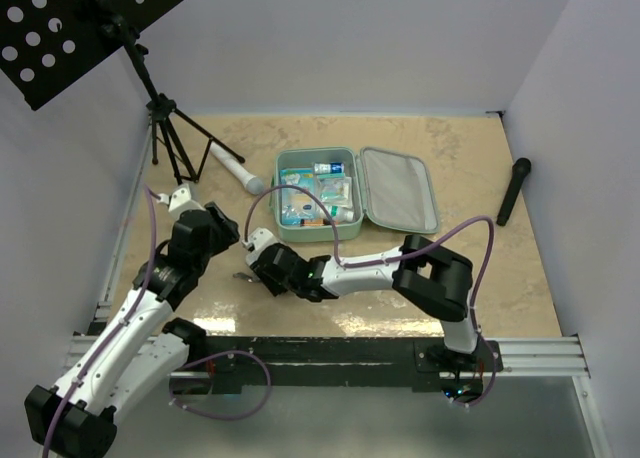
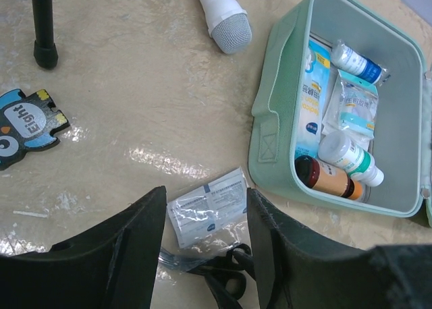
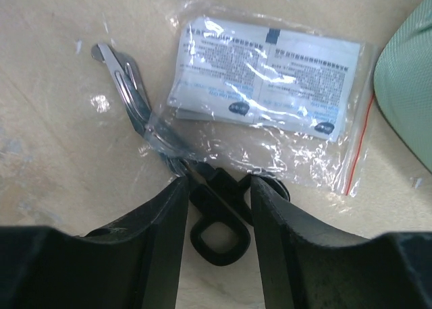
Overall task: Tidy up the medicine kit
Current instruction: Move the scissors to the center of the board.
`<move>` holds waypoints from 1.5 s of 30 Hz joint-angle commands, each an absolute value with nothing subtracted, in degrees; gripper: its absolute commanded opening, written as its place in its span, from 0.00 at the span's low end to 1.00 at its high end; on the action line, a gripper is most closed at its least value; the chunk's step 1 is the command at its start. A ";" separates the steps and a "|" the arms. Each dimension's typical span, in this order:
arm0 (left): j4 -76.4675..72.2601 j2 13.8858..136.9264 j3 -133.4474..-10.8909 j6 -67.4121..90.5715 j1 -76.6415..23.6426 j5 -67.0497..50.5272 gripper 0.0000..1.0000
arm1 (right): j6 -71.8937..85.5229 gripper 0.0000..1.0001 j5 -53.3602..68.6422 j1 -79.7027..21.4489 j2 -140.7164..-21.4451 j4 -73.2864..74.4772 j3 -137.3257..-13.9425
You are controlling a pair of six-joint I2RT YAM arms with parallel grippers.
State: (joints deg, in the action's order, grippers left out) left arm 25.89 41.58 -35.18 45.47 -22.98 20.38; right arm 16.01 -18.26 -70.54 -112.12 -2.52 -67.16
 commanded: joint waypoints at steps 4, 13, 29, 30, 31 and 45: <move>24.52 41.48 -33.75 46.05 -22.76 20.04 0.56 | 18.10 0.44 -16.44 -70.66 -109.08 -4.74 -62.41; 22.94 42.36 -32.08 46.49 -22.76 18.72 0.56 | 23.55 0.43 -14.77 -70.84 -102.23 -4.75 -52.57; 18.28 44.12 -27.86 46.93 -22.76 11.87 0.53 | 17.24 0.49 -18.55 -71.63 -95.26 2.98 -55.19; 18.37 43.86 -27.77 46.93 -22.76 11.78 0.53 | 15.92 0.49 -18.28 -71.63 -95.88 3.42 -55.20; 18.46 43.42 -27.51 47.02 -22.76 11.78 0.53 | 15.47 0.49 -18.02 -71.63 -96.06 3.43 -54.93; 17.49 42.54 -24.61 47.55 -22.76 7.65 0.52 | 14.76 0.54 -17.23 -72.25 -100.46 5.10 -56.16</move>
State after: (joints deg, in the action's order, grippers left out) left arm 20.16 43.09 -25.43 46.54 -22.98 10.24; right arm 15.25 -16.88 -71.83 -99.42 3.92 -54.15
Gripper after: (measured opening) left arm 0.524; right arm 0.539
